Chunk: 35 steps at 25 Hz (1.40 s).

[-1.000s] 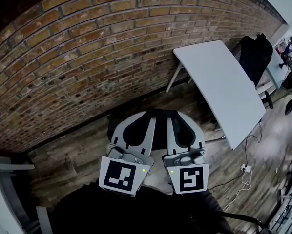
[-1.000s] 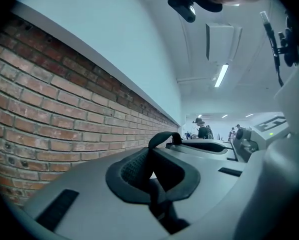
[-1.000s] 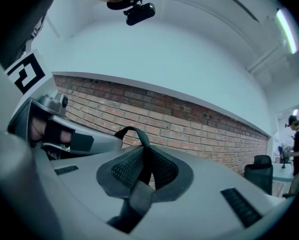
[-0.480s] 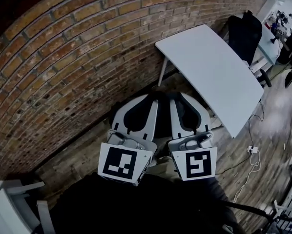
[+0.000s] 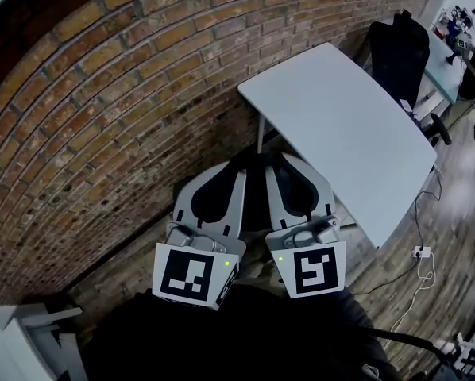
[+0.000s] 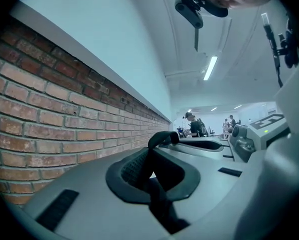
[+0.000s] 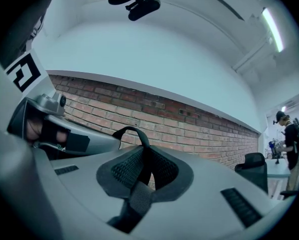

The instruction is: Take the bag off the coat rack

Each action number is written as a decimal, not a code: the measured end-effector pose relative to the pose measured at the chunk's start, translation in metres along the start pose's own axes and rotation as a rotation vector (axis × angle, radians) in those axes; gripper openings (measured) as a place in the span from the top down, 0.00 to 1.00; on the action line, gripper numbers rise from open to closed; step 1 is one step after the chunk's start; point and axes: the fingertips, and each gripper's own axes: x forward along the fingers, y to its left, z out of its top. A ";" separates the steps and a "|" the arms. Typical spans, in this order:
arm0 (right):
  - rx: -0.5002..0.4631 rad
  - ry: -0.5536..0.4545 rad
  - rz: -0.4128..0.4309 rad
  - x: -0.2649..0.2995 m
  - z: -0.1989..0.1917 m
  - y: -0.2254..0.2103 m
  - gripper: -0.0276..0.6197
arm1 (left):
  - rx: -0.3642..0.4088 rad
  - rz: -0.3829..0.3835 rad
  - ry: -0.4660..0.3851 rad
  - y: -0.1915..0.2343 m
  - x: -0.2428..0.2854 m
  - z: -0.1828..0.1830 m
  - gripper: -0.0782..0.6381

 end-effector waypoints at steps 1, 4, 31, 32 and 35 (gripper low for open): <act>0.002 -0.004 0.008 0.004 -0.002 -0.008 0.90 | 0.002 0.012 0.000 -0.001 0.008 0.001 0.85; 0.011 -0.016 0.041 0.018 -0.004 -0.032 0.90 | 0.013 0.053 -0.012 -0.004 0.033 0.007 0.85; -0.059 -0.178 0.183 0.128 0.074 -0.229 0.90 | 0.007 0.156 -0.225 -0.031 0.226 0.137 0.85; -0.060 -0.177 0.173 0.130 0.072 -0.235 0.90 | 0.005 0.146 -0.227 -0.032 0.232 0.137 0.85; -0.069 -0.177 0.148 0.136 0.069 -0.252 0.90 | -0.003 0.117 -0.231 -0.037 0.249 0.139 0.85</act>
